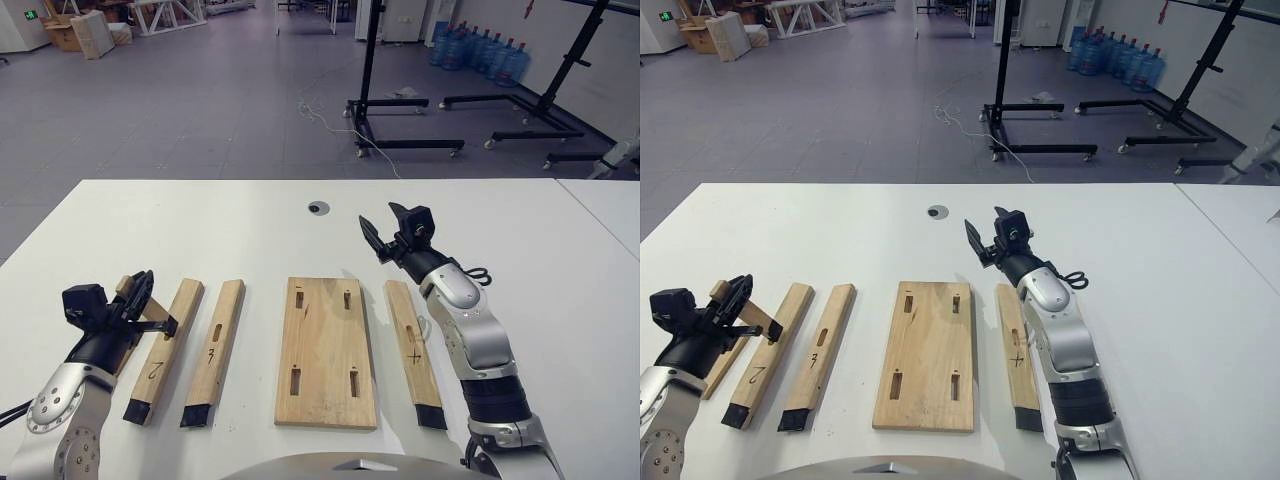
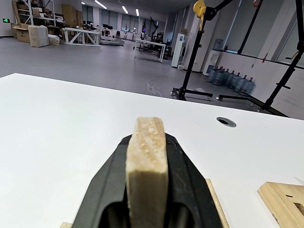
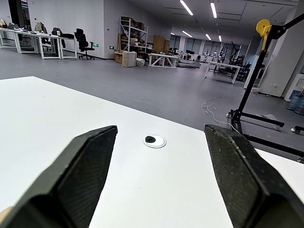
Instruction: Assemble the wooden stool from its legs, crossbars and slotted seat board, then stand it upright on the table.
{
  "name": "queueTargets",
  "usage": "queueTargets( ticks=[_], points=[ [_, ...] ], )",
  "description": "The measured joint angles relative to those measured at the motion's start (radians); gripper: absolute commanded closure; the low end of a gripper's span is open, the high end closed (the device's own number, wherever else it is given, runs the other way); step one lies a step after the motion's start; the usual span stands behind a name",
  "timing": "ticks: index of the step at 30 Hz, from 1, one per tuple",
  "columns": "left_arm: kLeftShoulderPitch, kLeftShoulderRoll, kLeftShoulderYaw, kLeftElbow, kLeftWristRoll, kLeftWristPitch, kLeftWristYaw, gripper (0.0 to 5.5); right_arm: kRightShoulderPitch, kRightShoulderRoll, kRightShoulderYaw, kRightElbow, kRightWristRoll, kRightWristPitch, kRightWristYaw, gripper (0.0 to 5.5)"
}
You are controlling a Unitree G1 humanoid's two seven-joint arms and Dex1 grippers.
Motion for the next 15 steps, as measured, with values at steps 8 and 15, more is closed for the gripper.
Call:
queueTargets(
  ticks=[8, 15],
  points=[
    [-0.006, 0.006, -0.003, 0.031, 0.013, -0.016, -0.011, 5.12, 0.000, -0.001, 0.002, -0.001, 0.003, 0.003, 0.013, 2.15],
    [-0.001, 0.024, -0.039, 0.045, 0.069, -0.044, -0.020, 5.12, 0.029, 0.019, 0.037, -0.042, 0.012, 0.035, 0.020, 2.15]
  ],
)
